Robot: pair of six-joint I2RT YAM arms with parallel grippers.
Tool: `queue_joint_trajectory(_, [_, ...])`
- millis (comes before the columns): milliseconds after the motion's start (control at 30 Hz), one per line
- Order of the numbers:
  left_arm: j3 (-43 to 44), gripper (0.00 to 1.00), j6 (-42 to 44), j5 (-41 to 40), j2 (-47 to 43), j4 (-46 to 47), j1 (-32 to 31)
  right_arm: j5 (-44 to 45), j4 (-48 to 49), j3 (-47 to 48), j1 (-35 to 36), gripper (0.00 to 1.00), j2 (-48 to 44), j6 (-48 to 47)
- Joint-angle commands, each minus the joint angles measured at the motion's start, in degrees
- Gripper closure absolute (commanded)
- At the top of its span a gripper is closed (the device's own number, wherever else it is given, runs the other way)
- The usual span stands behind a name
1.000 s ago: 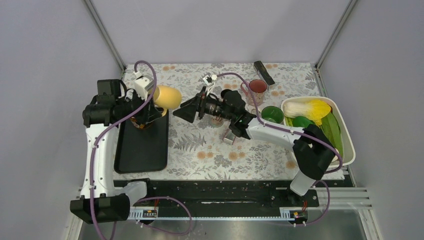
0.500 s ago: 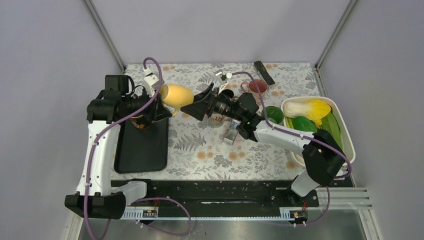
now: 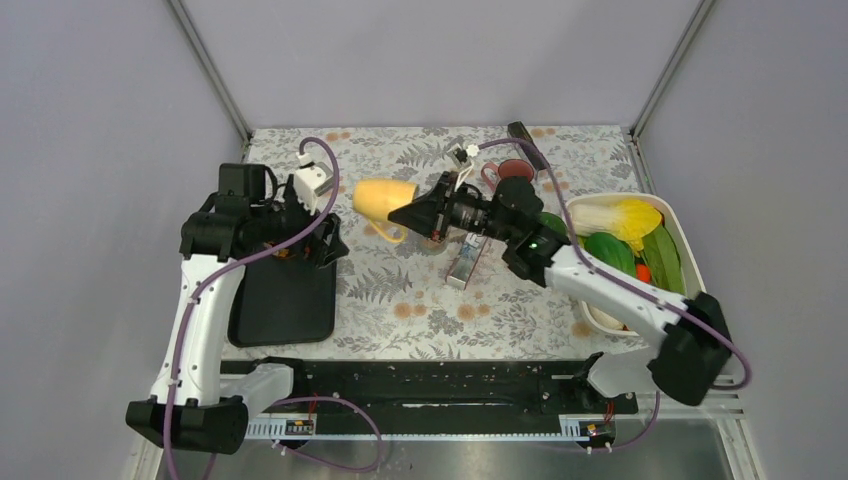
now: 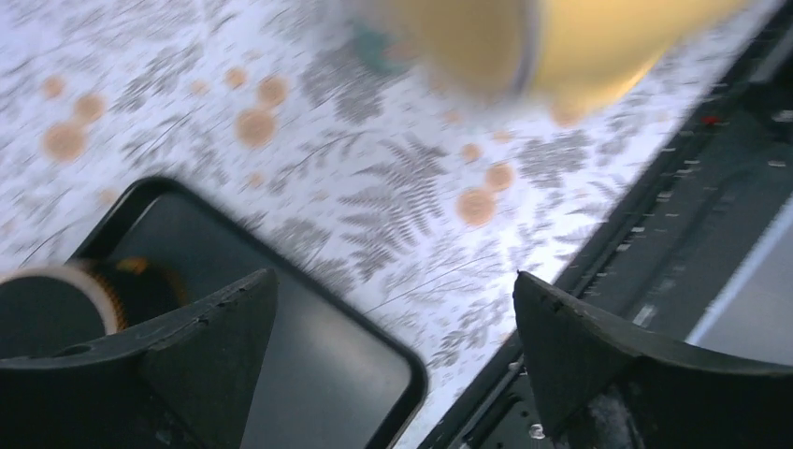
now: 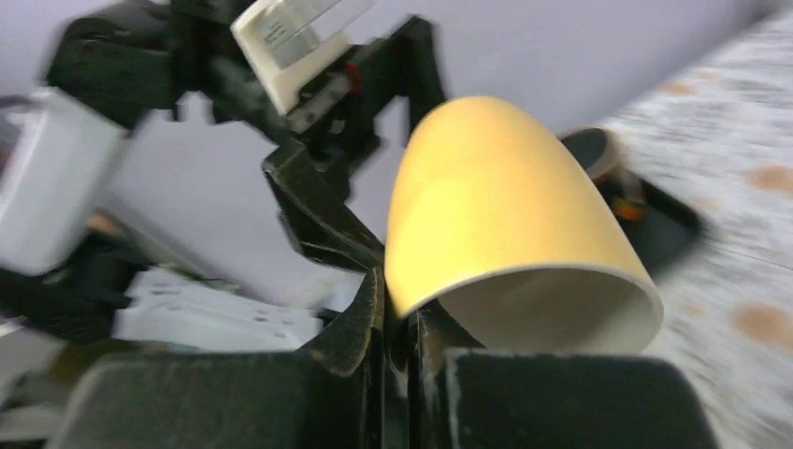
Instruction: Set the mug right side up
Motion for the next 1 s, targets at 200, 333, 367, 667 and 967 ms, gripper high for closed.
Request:
queue_joint_trajectory(200, [-7.1,0.01,2.2,-29.9,-4.7,5.6,4.6,43.2,-79.1,14.3,-0.9,1.00,-15.4,-36.1])
queue_joint_trajectory(333, [-10.1,0.01,5.1,-29.9,-1.4,8.5,12.4,45.5,-93.8,15.5,-0.9,1.00,-12.0,-35.0])
queue_joint_trajectory(367, [-10.4,0.01,5.4,-29.5,-0.2,9.2,14.4,45.1,-94.4,14.0,-0.9,1.00,-12.0,-34.6])
queue_joint_trajectory(667, [-8.1,0.04,3.7,-28.2,9.5,14.7,22.4,36.4,-90.8,2.0,-3.3,1.00,-3.3,-35.0])
queue_joint_trajectory(967, [-11.4,0.04,4.9,-29.6,13.4,14.4,25.2,32.3,-85.8,2.3,-6.6,0.88,4.6,-35.6])
